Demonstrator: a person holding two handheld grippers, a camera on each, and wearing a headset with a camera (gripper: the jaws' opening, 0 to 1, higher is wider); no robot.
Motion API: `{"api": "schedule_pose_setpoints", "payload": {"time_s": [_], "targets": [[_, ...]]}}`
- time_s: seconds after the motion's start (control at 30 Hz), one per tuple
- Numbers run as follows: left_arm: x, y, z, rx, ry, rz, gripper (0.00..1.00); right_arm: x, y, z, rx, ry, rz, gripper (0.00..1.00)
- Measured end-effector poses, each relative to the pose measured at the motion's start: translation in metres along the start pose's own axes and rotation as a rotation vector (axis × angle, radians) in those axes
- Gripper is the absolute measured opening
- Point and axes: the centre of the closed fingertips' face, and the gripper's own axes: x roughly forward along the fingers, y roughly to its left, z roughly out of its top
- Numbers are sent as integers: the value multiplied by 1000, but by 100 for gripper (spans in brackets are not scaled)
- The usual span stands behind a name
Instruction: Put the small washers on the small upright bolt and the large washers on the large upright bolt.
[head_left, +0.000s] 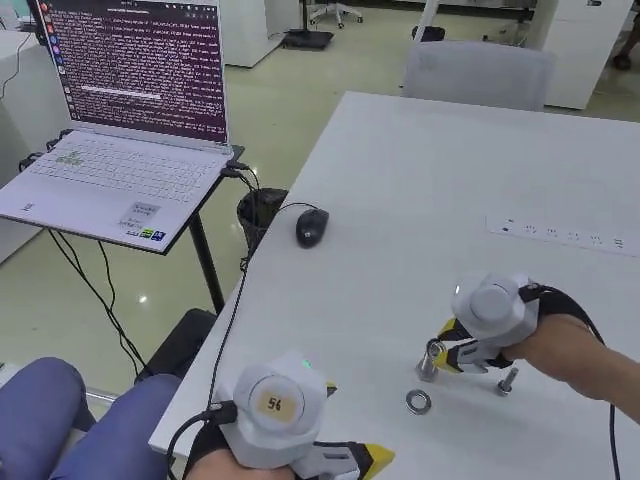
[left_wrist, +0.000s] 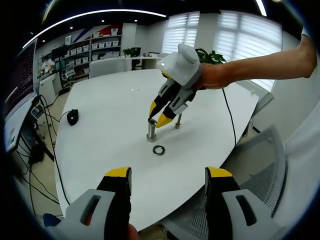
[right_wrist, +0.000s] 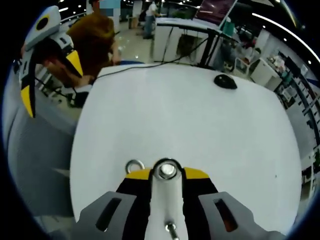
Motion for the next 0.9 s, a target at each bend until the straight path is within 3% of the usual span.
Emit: {"api": "schedule_pose_setpoints", "payload": {"time_s": [0.5, 0.9], "targets": [[1, 3, -2, -9, 3, 1, 59, 13, 1, -2, -24, 39, 21, 23], [-3, 9, -7, -24, 4, 13, 59, 39, 3, -15, -3, 99, 40, 24]]}}
